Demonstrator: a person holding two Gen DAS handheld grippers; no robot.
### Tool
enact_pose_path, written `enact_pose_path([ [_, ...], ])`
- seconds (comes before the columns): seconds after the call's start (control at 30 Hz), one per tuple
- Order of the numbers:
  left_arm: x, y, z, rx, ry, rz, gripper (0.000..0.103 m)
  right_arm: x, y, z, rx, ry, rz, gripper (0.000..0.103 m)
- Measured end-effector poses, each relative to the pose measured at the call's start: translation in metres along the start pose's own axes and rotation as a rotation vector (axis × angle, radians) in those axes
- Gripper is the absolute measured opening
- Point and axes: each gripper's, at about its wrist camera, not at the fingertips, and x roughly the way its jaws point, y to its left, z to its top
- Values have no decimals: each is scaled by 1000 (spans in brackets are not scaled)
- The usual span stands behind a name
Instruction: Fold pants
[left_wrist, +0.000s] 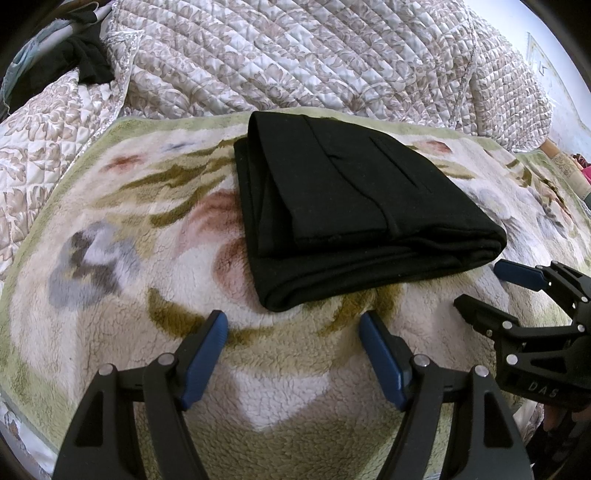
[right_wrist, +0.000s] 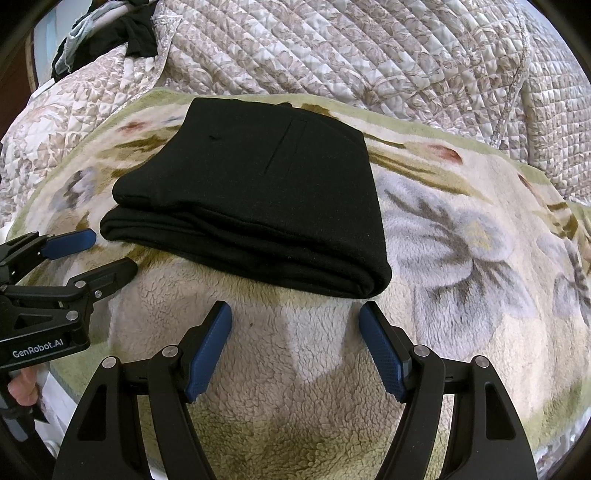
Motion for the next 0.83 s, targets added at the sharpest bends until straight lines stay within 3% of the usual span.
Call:
enact_pose_path([
  [0.83,0,1,2,-1,4,6,78,-1,2,-2,-2,-9,-5,75],
])
